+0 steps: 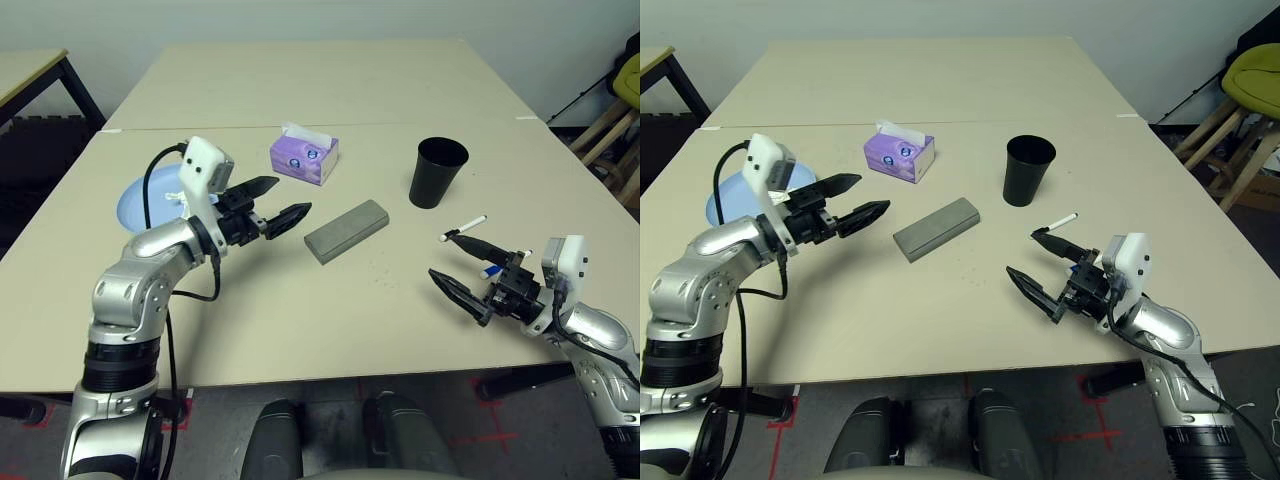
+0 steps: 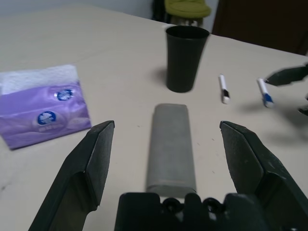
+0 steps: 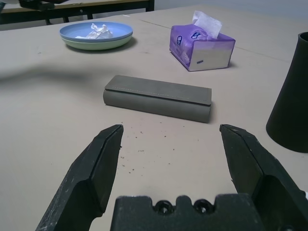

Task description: Organize and tidy the items on the table.

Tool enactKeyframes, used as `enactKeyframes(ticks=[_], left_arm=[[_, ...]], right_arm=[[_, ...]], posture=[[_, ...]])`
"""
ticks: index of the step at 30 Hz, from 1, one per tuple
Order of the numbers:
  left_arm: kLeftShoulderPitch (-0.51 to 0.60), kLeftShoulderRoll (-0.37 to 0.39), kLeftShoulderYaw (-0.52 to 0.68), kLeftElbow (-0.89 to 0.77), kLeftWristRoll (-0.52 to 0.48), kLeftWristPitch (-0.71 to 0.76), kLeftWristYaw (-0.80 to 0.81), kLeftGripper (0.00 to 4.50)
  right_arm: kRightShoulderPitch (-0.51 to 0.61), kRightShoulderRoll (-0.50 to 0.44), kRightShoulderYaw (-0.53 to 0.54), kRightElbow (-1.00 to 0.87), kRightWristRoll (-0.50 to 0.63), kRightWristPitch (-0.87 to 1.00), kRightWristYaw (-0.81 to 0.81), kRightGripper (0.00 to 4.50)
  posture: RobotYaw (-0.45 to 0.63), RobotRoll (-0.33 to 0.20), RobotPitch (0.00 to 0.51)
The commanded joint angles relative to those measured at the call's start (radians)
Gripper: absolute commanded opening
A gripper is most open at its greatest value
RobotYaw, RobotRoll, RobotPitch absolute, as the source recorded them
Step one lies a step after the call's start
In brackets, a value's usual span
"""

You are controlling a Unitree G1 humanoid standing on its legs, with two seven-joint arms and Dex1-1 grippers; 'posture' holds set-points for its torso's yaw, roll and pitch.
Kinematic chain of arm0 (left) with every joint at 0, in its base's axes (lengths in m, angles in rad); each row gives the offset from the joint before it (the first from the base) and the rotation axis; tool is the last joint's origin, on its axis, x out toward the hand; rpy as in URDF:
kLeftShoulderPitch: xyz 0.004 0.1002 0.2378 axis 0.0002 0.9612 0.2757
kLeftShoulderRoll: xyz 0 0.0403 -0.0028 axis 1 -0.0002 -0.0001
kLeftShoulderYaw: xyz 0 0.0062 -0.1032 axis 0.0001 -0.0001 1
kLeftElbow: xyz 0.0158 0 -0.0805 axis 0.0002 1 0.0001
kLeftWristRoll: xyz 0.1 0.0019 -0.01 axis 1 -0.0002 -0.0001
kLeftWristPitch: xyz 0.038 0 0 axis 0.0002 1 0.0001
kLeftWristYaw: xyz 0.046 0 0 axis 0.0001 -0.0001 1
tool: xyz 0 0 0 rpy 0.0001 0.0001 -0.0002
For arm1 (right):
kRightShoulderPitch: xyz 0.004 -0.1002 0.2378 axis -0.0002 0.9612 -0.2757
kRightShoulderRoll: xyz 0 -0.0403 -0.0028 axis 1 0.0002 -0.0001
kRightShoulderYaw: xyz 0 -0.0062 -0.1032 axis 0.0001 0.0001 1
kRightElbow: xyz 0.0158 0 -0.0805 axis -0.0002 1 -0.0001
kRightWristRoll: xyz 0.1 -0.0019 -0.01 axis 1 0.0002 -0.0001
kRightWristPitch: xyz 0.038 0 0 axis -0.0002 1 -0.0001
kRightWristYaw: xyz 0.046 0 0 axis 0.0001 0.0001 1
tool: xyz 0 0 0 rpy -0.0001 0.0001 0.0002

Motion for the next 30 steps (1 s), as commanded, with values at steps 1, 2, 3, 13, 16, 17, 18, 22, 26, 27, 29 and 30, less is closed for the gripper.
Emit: enactKeyframes(ticks=[1, 2, 3, 13, 16, 17, 18, 22, 26, 27, 29, 30], left_arm=[[0.033, 0.032, 0.013, -0.036, -0.036, -0.036, -0.047, 4.46], [0.041, 0.038, 0.016, -0.038, -0.039, -0.046, -0.055, 4.46], [0.046, 0.041, 0.018, -0.039, -0.044, -0.057, -0.059, 4.46], [0.099, 0.048, 0.051, -0.049, -0.117, -0.148, -0.132, 4.46], [0.119, 0.056, 0.051, -0.057, -0.138, -0.165, -0.156, 4.46], [0.122, 0.059, 0.049, -0.058, -0.14, -0.17, -0.16, 4.46], [0.125, 0.06, 0.048, -0.058, -0.141, -0.175, -0.163, 4.46], [0.149, 0.086, 0.049, -0.052, -0.145, -0.206, -0.214, 4.46], [0.16, 0.097, 0.041, -0.045, -0.142, -0.237, -0.246, 4.46], [0.16, 0.098, 0.038, -0.044, -0.138, -0.241, -0.249, 4.46], [0.159, 0.099, 0.039, -0.038, -0.135, -0.249, -0.249, 4.46], [0.158, 0.097, 0.039, -0.037, -0.137, -0.25, -0.249, 4.46]], right_arm=[[-0.01, -0.007, 0.004, 0.022, -0.008, -0.015, 0.012, 4.5], [-0.013, -0.007, 0.004, 0.026, -0.009, -0.017, 0.013, 4.5], [-0.015, -0.007, 0.003, 0.029, -0.01, -0.019, 0.016, 4.5], [-0.024, -0.026, -0.011, 0.053, -0.014, -0.029, 0.034, 4.5], [-0.033, -0.04, -0.021, 0.068, -0.012, -0.029, 0.04, 4.5], [-0.035, -0.044, -0.022, 0.072, -0.011, -0.03, 0.042, 4.5], [-0.038, -0.048, -0.024, 0.076, -0.009, -0.029, 0.044, 4.5], [-0.066, -0.085, -0.036, 0.101, -0.023, -0.013, 0.039, 4.5], [-0.093, -0.123, -0.043, 0.126, -0.03, -0.002, 0.037, 4.5], [-0.101, -0.135, -0.045, 0.135, -0.035, 0.003, 0.037, 4.5], [-0.121, -0.172, -0.046, 0.154, -0.05, 0.029, 0.037, 4.5], [-0.128, -0.187, -0.046, 0.162, -0.055, 0.038, 0.039, 4.5]], posture=[[0.02, 0.0, 0.075], [0.02, 0.0, 0.075], [0.02, 0.0, 0.075], [0.02, 0.0, 0.075], [0.02, 0.0, 0.073], [0.02, 0.0, 0.073], [0.02, 0.0, 0.072], [0.02, 0.0, 0.071], [0.02, 0.0, 0.069], [0.02, 0.0, 0.069], [0.02, 0.0, 0.069], [0.02, 0.0, 0.068]])
